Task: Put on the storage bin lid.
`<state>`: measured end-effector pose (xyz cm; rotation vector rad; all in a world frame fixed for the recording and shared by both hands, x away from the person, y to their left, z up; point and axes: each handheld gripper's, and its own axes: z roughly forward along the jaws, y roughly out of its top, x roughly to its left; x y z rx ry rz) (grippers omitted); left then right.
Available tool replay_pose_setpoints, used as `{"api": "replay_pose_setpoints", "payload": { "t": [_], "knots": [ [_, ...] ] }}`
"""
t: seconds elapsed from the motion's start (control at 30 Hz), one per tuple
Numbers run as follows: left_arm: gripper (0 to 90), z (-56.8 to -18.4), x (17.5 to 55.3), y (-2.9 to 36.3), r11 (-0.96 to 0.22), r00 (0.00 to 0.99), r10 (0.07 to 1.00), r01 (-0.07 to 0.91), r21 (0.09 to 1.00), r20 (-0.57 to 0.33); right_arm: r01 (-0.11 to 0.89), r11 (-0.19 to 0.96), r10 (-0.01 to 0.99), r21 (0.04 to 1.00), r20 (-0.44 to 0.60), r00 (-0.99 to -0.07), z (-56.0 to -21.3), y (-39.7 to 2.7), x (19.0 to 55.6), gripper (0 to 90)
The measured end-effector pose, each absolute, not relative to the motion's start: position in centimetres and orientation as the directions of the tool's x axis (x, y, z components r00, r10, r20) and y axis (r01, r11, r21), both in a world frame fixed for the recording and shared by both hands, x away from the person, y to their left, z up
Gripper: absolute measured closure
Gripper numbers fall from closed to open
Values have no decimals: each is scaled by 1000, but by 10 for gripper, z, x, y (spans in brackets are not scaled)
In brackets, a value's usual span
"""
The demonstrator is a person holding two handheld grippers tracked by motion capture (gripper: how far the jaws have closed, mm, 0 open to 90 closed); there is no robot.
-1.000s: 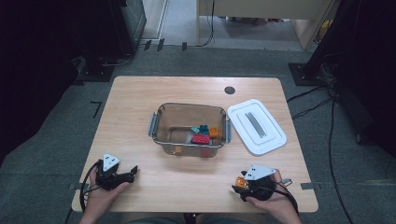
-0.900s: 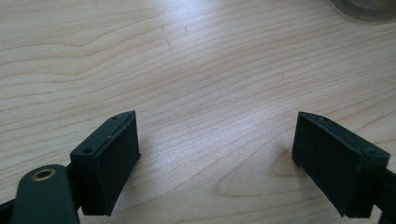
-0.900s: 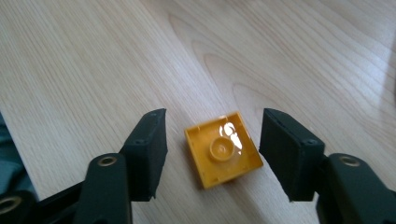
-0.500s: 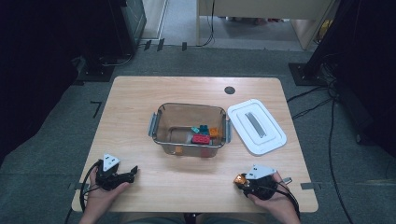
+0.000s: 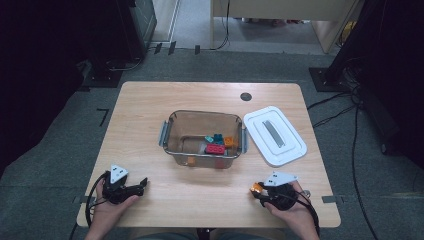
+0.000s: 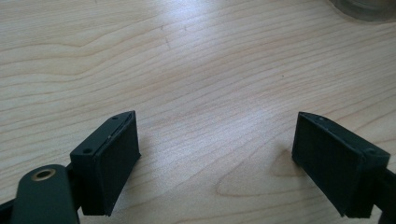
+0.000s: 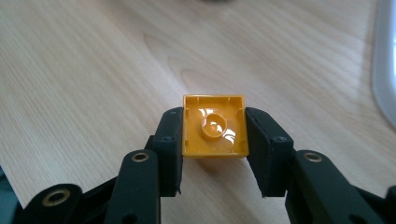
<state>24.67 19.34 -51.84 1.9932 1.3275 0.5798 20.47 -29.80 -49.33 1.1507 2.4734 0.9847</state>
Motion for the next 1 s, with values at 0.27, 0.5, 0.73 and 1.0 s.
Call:
{"api": "replay_pose_setpoints", "payload": {
  "t": [0.27, 0.5, 0.73, 1.0],
  "knots": [
    [146, -518, 247, 193, -263, 385, 923, 627, 733, 1, 606, 408, 773, 683, 94, -627, -478, -303, 212, 602],
    [147, -518, 247, 193, -262, 384, 923, 627, 733, 1, 612, 378, 784, 694, 111, -610, -465, -307, 218, 603],
    [147, -518, 247, 193, -263, 385, 923, 627, 733, 1, 598, 375, 785, 709, 100, -611, -445, -308, 228, 603],
    [147, -519, 247, 193, -261, 384, 924, 627, 734, 0, 571, 387, 778, 724, 76, -623, -417, -302, 241, 603]
  ]
}}
